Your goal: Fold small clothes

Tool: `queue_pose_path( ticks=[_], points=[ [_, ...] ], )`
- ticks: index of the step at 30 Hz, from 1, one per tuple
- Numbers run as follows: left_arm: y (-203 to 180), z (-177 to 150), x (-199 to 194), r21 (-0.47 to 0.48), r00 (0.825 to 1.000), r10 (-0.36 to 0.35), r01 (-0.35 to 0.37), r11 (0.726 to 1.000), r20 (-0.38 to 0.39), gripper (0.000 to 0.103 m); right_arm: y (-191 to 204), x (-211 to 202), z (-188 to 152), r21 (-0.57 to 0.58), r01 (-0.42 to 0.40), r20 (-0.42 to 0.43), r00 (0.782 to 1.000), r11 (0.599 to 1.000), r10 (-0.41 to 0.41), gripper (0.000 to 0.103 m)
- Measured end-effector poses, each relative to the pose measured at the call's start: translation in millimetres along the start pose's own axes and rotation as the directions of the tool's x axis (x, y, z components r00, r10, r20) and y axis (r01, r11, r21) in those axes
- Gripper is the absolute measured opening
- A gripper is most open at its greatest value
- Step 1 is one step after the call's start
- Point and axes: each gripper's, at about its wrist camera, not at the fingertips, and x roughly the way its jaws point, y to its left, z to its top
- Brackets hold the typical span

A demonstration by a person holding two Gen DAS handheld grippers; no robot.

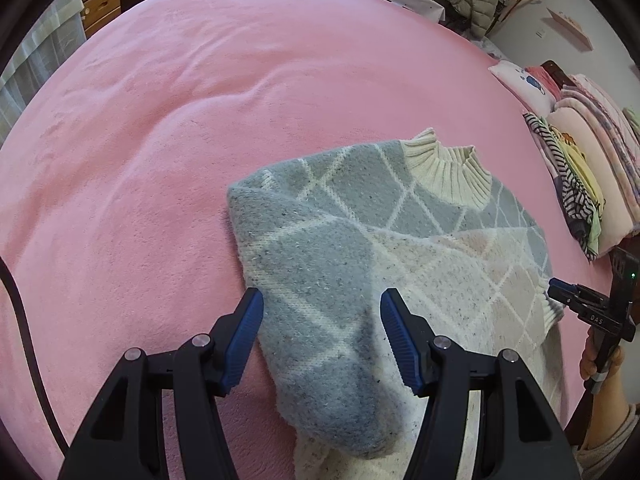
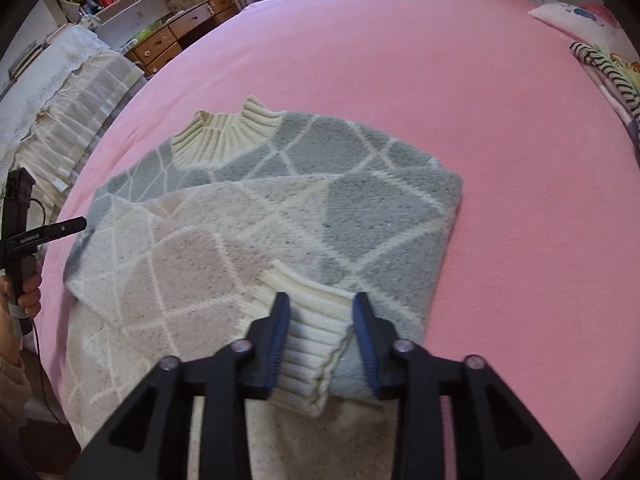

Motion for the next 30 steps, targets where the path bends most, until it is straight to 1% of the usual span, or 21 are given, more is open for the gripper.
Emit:
queue_pose_path(
  ticks=[2,5,7,10,12,13,14,15,16,17,20,26,29,30],
  points=[
    [-2.5,-0.8,-1.2,0.018,1.0,0.004,-0.004,1.0,-0.001,0.06,3.1,2.3,-2.5,-0.016,0.037,-0.005,0.999,0.999,-0.037,0.037],
    [-7.1,-2.5,-3.2,0.058,1.0,0.008,-0.008,0.998,-0.008,0.06,1.4,-3.9,-4.8,0.001,0.069,0.025,0.997,0.998,-0.069,0.037],
    [-10.1,-4.0,-4.1,0.085,1.0,0.013,-0.012,0.996,-0.011,0.06,-3.3,-5.4,-5.2,0.013,0.075,0.027,0.997,0.997,-0.075,0.037],
    [-13.4,-5.0,-4.0,0.109,1.0,0.024,-0.022,0.994,-0.016,0.06,-10.4,0.2,-4.0,0.038,0.028,0.0,1.0,0.999,-0.028,0.037],
    [-13.7,-4.8,-3.3,0.111,0.999,0.029,-0.027,0.993,-0.018,0.06,-10.8,6.3,-0.6,0.051,-0.028,-0.01,1.0,0.998,0.028,0.039],
    [-13.7,-4.6,-3.1,0.109,0.999,0.03,-0.028,0.994,-0.018,0.06,-8.5,9.4,1.2,0.052,-0.041,-0.014,0.999,0.998,0.042,0.038],
    [-13.6,-4.5,-3.2,0.107,0.999,0.031,-0.029,0.994,-0.018,0.06,-5.8,11.1,2.4,0.045,-0.032,-0.012,0.999,0.998,0.032,0.035],
    [-13.5,-4.2,-3.4,0.106,0.999,0.03,-0.028,0.994,-0.017,0.06,-0.9,10.8,3.2,0.021,-0.011,0.004,1.0,1.0,0.01,0.032],
    [-13.1,-4.4,-3.1,0.106,0.999,0.03,-0.028,0.994,-0.017,0.06,2.6,9.4,3.2,0.004,-0.007,0.017,1.0,1.0,0.007,0.021],
    [-12.9,-4.4,-3.0,0.107,0.999,0.031,-0.029,0.994,-0.017,0.06,5.8,7.1,2.9,-0.007,-0.007,0.027,1.0,1.0,0.007,0.016],
    [-12.9,-3.3,-2.1,0.113,0.999,0.034,-0.032,0.993,-0.015,0.06,15.4,-8.2,0.3,-0.053,0.022,0.086,0.996,0.998,-0.017,0.014],
    [-12.0,-0.9,2.0,0.116,0.999,0.048,-0.046,0.992,-0.015,0.06,30.2,-34.9,0.4,-0.115,0.088,0.169,0.983,0.989,-0.067,0.013],
    [-13.6,-0.7,1.7,0.12,0.999,0.049,-0.047,0.992,-0.014,0.06,35.0,-44.4,5.7,-0.122,0.137,0.22,0.97,0.983,-0.107,0.013],
    [-13.8,-0.3,1.5,0.123,0.999,0.048,-0.046,0.991,-0.014,0.06,35.7,-49.0,9.0,-0.115,0.155,0.245,0.962,0.981,-0.123,0.013]
  ],
)
